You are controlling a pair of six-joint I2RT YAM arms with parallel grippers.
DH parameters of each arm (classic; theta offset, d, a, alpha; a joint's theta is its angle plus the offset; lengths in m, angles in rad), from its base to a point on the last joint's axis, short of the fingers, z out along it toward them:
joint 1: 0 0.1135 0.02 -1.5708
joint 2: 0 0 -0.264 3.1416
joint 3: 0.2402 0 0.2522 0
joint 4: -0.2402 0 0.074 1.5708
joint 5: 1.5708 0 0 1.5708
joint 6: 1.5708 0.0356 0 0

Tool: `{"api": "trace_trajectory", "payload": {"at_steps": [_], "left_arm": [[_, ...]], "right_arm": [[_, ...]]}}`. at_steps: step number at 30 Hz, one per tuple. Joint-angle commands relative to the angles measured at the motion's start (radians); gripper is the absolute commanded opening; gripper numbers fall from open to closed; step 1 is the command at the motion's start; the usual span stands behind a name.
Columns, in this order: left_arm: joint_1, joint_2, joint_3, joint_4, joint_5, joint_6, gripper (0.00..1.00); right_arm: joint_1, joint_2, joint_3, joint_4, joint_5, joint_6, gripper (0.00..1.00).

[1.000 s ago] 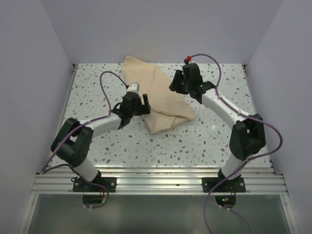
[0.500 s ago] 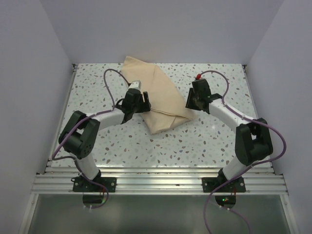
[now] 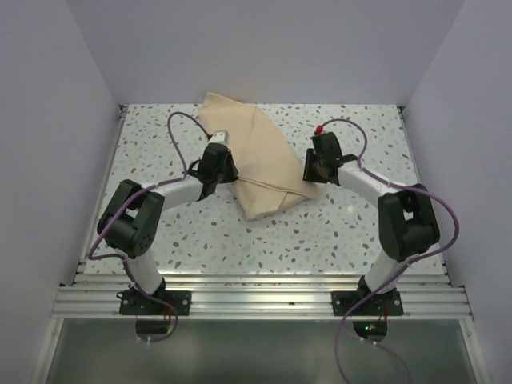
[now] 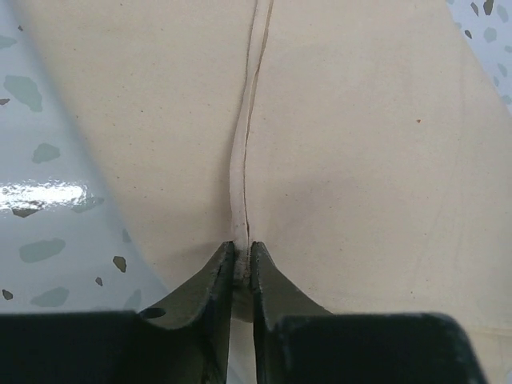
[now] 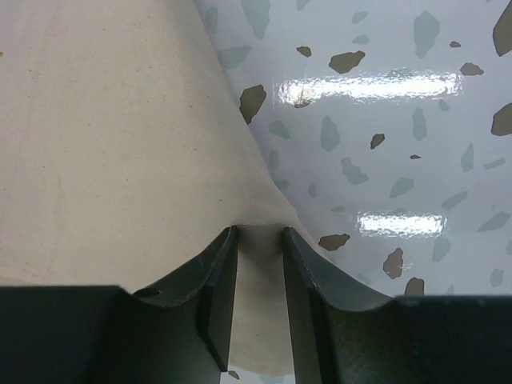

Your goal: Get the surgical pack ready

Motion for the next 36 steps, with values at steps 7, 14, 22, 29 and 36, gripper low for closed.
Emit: {"api": "trace_trajectory", "payload": {"at_steps": [7,14,22,29,36], "left_arm": [[0.05,0.031,0.042,0.01,-0.004,0.047,0.05],[0.089,0.068,0.084,0.01,-0.005,0.093,0.0],[0.115,0.117,0.102,0.037,-0.007,0.136,0.0],[0.116,0.14,0.163,0.014,-0.03,0.162,0.0],[0.121,0.161,0.208,0.001,-0.045,0.173,0.0]], "right_arm": [[0.102,-0.043,-0.086,0.056,-0.026,0.017,0.31],[0.148,-0.109,-0.137,0.004,-0.032,0.031,0.3],[0.182,-0.201,-0.175,-0.031,-0.006,0.048,0.45],[0.142,-0.172,-0.063,-0.071,-0.006,-0.021,0.48],[0.105,-0.004,0.069,-0.071,-0.076,-0.079,0.51]]}}
